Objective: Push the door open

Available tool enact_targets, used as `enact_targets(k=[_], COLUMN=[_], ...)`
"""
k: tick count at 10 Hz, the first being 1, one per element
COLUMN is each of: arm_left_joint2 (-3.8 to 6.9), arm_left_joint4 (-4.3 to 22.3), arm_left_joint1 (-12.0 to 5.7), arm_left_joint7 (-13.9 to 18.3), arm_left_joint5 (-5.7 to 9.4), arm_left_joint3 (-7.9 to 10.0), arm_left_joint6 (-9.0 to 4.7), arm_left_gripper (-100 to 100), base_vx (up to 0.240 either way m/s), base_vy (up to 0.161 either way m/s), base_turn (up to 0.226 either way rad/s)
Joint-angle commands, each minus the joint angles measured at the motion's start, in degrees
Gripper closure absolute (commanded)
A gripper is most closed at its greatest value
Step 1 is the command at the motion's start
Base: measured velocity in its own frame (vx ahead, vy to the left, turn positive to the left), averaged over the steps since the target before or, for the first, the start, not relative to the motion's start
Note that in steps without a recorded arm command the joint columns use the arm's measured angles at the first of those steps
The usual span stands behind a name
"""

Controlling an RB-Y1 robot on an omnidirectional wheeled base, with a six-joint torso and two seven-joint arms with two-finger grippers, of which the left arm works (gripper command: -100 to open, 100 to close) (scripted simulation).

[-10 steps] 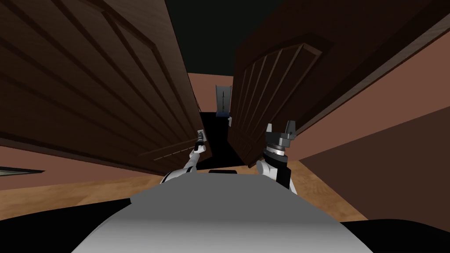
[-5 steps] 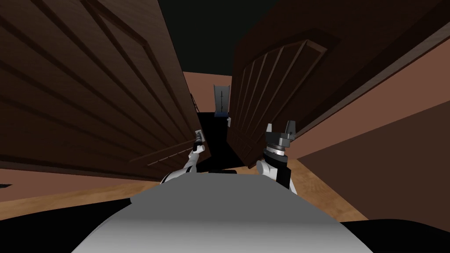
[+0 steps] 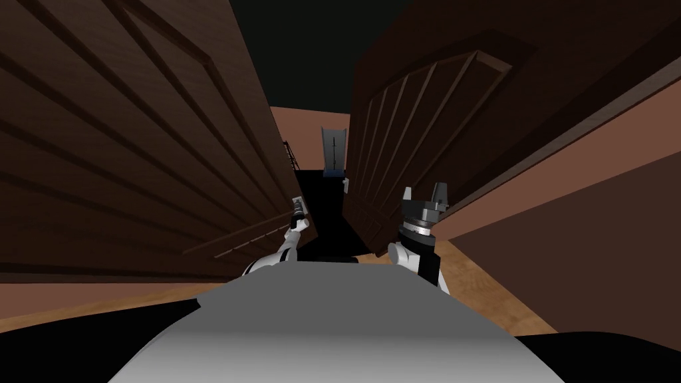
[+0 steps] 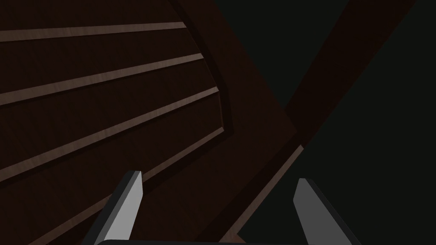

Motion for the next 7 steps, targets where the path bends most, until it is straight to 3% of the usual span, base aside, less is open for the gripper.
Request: enact_targets(k=[1, 7], arm_left_joint2=[0.22, 0.06], arm_left_joint4=[-2.86, -3.14], arm_left_joint1=[1.07, 0.67], arm_left_joint7=[-0.65, -3.62], arm_left_joint5=[0.15, 2.31], arm_left_joint3=[0.77, 3.41], arm_left_joint6=[0.2, -0.75], arm_left_gripper=[100, 100], base_vx=[0.029, 0.036], base_vy=[0.014, 0.011], base_turn=[-0.017, -0.028])
